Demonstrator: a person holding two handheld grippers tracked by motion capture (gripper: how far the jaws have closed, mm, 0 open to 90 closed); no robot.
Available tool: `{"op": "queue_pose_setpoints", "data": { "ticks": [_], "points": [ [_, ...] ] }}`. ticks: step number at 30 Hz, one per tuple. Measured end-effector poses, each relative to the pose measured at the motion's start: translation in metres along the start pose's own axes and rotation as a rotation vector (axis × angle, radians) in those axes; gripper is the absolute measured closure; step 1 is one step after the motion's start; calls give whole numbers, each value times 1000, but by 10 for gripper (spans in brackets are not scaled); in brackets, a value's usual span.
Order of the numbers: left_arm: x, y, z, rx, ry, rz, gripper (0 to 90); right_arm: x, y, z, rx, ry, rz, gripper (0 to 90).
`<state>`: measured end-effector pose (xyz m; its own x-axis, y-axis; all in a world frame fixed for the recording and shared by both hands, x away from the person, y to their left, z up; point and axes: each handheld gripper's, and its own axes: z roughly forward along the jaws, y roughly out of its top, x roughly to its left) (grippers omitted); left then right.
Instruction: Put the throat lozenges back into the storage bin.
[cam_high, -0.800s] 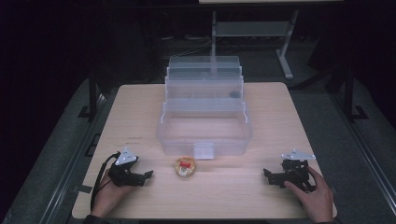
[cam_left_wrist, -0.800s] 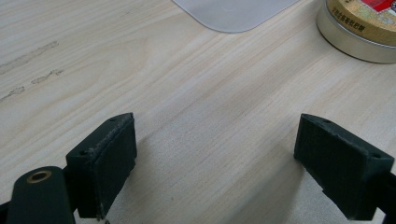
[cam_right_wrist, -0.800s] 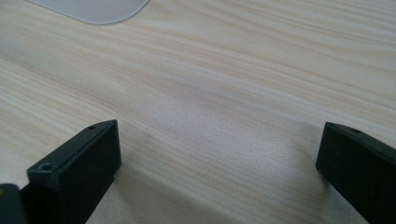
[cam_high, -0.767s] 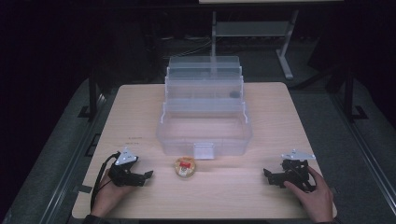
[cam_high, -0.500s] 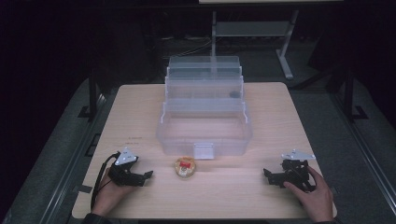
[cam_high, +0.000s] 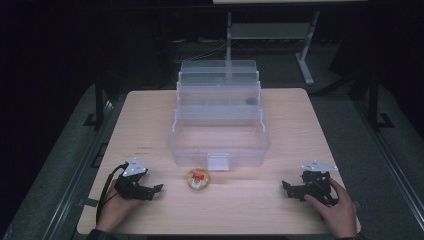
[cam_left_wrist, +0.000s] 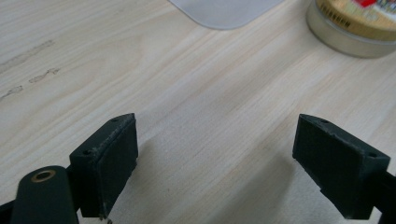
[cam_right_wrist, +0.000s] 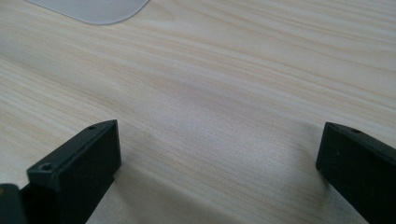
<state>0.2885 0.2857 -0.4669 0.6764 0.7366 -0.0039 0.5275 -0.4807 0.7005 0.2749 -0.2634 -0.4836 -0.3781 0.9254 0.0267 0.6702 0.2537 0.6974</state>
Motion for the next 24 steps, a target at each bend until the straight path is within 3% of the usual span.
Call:
{"op": "queue_pose_setpoints", "data": {
  "ticks": [12,24],
  "points": [
    [7,2,-8,-1,-30,-22,140,0,0,0,0,0,0,0],
    [3,14,-11,-17,-59,15,140,0,0,0,0,0,0,0]
  ]
}}
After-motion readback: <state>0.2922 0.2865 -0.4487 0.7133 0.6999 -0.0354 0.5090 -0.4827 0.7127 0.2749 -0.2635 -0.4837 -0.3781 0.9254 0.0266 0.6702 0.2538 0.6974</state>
